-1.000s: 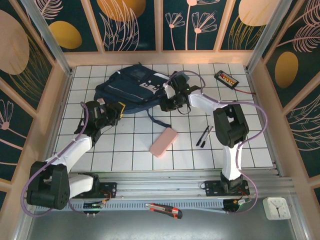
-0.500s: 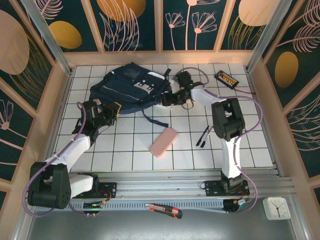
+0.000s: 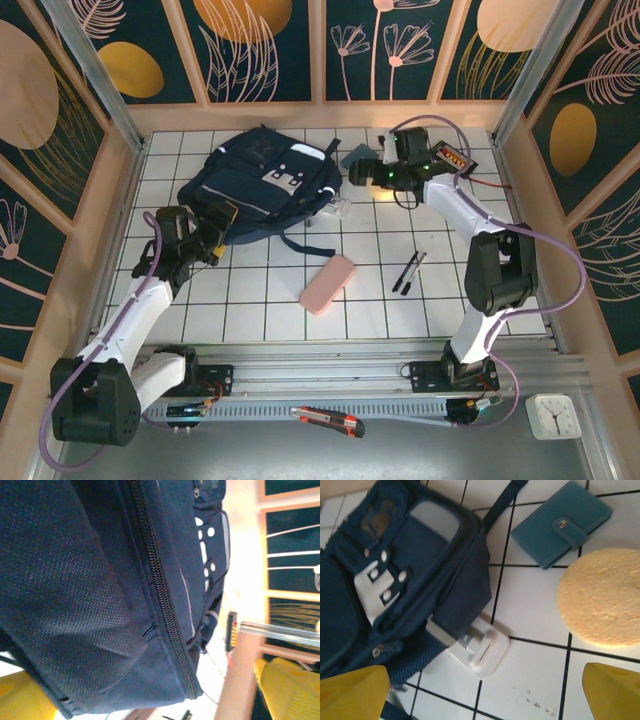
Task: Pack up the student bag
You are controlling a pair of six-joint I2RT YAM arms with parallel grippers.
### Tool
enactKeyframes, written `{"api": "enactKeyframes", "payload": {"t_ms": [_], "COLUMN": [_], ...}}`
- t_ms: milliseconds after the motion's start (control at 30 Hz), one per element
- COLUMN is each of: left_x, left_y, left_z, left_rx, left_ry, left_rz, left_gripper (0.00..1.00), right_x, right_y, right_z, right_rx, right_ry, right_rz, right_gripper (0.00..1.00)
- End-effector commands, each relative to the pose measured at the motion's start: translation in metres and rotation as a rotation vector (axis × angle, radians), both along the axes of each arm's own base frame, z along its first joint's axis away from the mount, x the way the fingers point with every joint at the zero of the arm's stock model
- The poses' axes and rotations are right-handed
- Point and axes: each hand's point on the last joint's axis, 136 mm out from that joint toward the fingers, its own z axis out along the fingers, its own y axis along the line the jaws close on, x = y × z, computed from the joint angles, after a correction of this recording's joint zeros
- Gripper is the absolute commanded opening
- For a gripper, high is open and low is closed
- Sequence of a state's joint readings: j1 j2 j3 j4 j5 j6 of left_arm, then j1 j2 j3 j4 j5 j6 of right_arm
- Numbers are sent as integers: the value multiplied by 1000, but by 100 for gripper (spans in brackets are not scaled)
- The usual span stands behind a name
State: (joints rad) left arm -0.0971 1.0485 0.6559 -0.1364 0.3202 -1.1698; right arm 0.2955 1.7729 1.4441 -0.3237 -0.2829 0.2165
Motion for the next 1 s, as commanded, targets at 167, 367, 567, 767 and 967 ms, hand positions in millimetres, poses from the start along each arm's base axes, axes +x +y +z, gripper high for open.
{"api": "enactKeyframes", "payload": {"t_ms": [167, 367, 567, 767, 967], "left_x": [36, 49, 50, 56, 70], "left_y": [30, 22, 22, 15, 14], "left_z": [67, 53, 26, -7, -28], "left_rx": [408, 413, 427, 358, 274], "left_ry": [-100, -57, 8, 65, 87], "left_rz": [-69, -132, -160, -182, -179], "left_gripper": [99, 99, 99, 99, 99], "right_x": [15, 6, -14, -29, -11], "right_y": [25, 75, 151, 193, 186], "right_z": [3, -19, -37, -57, -81], "right_rx": [188, 183, 170, 53, -70], "right_ry": [160, 225, 268, 188, 107], "right_rz": [48, 210, 401, 544, 606], "right_gripper": [91, 82, 78, 68, 69]}}
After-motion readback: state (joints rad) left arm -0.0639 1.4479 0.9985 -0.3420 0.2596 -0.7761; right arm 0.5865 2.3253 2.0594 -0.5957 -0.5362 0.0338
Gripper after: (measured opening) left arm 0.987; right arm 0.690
